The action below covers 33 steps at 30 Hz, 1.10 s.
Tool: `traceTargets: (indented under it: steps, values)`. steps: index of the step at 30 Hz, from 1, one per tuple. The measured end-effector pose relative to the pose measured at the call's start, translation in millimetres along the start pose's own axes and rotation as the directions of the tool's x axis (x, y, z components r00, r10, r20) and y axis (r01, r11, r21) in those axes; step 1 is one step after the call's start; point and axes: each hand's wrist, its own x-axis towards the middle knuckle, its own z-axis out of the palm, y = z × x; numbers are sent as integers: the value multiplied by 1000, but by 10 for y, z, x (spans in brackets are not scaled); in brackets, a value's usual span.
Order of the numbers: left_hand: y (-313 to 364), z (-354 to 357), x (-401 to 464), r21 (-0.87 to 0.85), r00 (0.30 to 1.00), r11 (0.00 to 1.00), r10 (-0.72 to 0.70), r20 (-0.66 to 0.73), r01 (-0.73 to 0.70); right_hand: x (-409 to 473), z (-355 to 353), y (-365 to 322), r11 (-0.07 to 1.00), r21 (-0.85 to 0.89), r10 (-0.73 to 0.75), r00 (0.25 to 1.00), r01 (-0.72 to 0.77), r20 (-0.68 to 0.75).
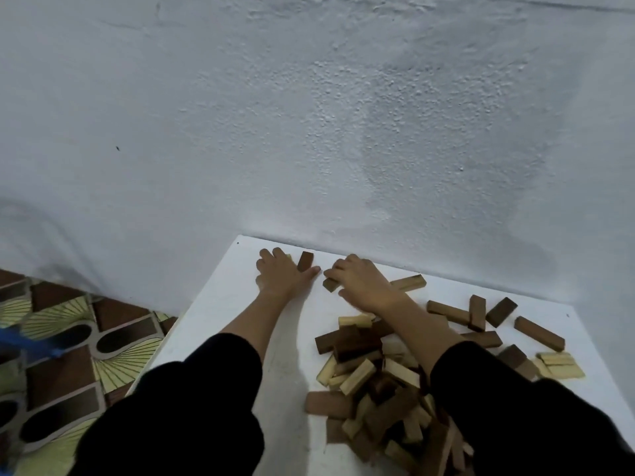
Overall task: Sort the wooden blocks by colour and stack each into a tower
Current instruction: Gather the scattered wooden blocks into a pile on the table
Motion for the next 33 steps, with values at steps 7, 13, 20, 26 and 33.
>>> traceTargets:
  steps: [7,13,20,26,33]
  values:
    - [20,-9,-41,27,991,991,133,-24,-132,-37,-44,99,976,208,83,993,-64,-85]
    - [9,-69,-109,-279,1000,960,21,0,-20,-353,-286,541,848,345,398,913,-402,85]
    - [117,-4,-318,-388,979,920,128,157,-58,-609,-261,629,846,342,347,909,-410,231]
    - [147,-24,-409,-467,968,881,176,177,-74,-658,-239,610,878,231,338,885,-419,322]
    - [177,-85,-535,-528,962,845,209,178,-86,-712,-144,604,878,300,298,916,-374,271]
